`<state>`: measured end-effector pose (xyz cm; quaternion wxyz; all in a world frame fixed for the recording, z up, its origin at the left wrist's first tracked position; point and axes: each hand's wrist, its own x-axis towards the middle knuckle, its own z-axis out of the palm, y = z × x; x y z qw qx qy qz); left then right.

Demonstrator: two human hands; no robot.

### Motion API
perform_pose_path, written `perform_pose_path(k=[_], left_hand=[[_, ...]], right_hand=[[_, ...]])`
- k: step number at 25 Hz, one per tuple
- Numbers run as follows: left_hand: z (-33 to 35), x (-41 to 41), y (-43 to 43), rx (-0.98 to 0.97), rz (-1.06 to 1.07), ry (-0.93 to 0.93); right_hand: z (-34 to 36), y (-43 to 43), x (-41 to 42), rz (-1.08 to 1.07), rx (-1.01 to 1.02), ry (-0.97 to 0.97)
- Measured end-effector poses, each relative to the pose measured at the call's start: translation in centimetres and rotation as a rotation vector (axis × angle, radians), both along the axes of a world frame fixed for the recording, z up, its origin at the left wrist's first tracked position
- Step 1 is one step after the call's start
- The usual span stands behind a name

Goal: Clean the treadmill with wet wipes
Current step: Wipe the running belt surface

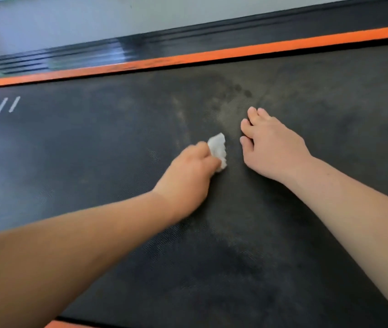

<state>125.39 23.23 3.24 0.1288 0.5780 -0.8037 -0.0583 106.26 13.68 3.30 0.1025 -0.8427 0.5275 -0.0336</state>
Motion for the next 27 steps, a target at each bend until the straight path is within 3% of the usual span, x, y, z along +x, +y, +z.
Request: perform_pose_path(k=[3, 5, 7, 11, 12, 15, 16, 20, 21, 25, 27], left_hand=[[0.6, 1.4, 1.8, 0.027, -0.155, -0.024], [0.6, 3.0, 1.3, -0.072, 0.050, -0.010], [0.3, 1.2, 3.4, -0.046, 0.169, 0.016], [1.0, -3.0, 8.7, 0.067, -0.165, -0.098], [1.2, -1.9, 8.2, 0.073, -0.147, -0.127], [1.1, 0.5, 7.6, 0.046, 0.221, -0.134], [1.0, -0.1, 8.6, 0.065, 0.257, -0.127], [2.0, -3.0, 12.2, 0.102, -0.128, -0.227], [2.4, -1.8, 11.3, 0.089, -0.142, -0.269], [2.3, 1.4, 11.7, 0.178, 0.353, -0.284], [2.2, 0.6, 13.5, 0.247, 0.262, -0.281]], right_hand=[[0.6, 2.2, 0.3, 0.041, -0.020, -0.091], [0.3, 5.2, 0.5, 0.076, -0.009, -0.170], [0.1, 7.8, 0.0, 0.086, -0.008, -0.204], [0.5, 10.6, -1.1, 0.132, -0.200, -0.301], [0.4, 11.3, -1.1, 0.147, -0.194, -0.312], [-0.4, 13.2, -1.6, 0.177, -0.116, -0.259], [-0.6, 13.5, -1.8, 0.195, -0.111, -0.239], [0.1, 13.0, -1.5, 0.186, -0.083, -0.173], [0.6, 13.0, -1.4, 0.171, -0.045, -0.154], [0.2, 13.3, -1.7, 0.151, -0.050, -0.164], [0.0, 13.3, -1.5, 0.135, -0.070, -0.148]])
